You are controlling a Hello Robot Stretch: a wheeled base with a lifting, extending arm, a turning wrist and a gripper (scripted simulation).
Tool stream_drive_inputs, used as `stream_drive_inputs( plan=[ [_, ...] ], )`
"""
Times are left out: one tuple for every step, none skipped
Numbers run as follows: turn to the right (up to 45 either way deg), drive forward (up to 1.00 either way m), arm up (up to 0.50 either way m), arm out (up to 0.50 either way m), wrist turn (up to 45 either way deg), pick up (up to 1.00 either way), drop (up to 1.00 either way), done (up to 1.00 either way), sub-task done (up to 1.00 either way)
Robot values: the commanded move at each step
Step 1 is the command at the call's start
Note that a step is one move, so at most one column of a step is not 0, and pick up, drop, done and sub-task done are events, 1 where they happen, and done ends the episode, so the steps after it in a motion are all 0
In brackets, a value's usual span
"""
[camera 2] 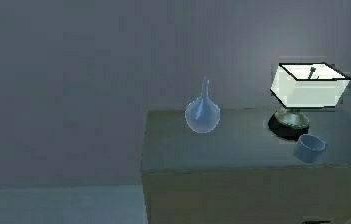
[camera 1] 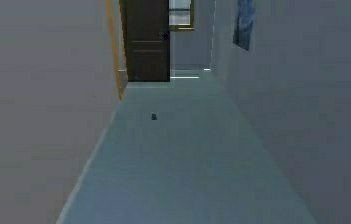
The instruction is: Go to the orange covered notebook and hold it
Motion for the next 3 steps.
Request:
stream_drive_inputs(
  plan=[
    [0.0,1.00,0.00,0.00,0.0,0.00,0.00,0.00,0.00],
    [0.0,1.00,0.00,0.00,0.0,0.00,0.00,0.00,0.00],
    [0.0,0.55,0.00,0.00,0.0,0.00,0.00,0.00,0.00]
  ],
)
